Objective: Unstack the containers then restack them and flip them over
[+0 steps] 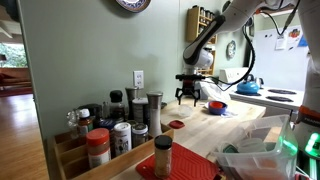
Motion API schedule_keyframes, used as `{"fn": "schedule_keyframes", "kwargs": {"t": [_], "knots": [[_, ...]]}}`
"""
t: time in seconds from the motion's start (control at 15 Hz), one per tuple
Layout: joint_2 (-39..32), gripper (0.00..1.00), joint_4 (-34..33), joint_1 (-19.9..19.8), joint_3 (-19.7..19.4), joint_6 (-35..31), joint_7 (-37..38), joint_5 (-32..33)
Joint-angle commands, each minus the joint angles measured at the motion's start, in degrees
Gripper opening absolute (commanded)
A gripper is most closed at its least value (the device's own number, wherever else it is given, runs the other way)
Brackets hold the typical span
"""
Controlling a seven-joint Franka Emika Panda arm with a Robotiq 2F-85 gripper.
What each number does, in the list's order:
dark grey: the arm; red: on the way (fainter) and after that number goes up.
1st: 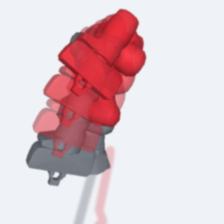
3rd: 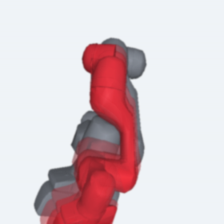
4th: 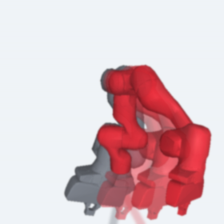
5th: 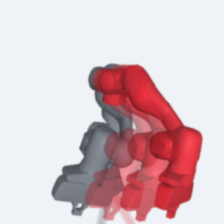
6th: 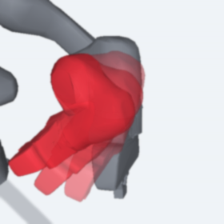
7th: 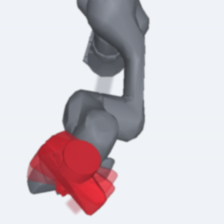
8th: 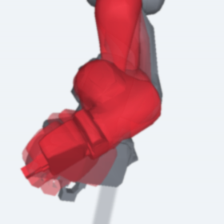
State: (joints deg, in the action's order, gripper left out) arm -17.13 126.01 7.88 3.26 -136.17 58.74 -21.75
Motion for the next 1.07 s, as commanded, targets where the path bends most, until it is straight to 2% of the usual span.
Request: {"fn": "schedule_keyframes", "kwargs": {"t": [0.0,0.4,0.47,0.53,0.67,0.87,1.0], "knots": [[1.62,1.0,4.75,-0.74,0.9,-3.39,0.43,-5.14],[-0.34,1.0,4.22,-0.84,2.7,-4.91,-0.55,-15.05],[-0.56,0.77,4.11,-0.73,2.83,-5.21,-0.82,-16.15],[-0.76,0.74,3.98,-0.63,2.93,-5.33,-1.02,-17.08],[-0.97,0.58,3.62,-0.24,2.76,-5.19,-0.5,-17.46],[-1.07,0.56,2.7,1.01,1.77,-3.91,2.9,-13.91],[-1.05,0.56,1.73,2.84,0.44,-2.71,8.85,-7.31]]}}
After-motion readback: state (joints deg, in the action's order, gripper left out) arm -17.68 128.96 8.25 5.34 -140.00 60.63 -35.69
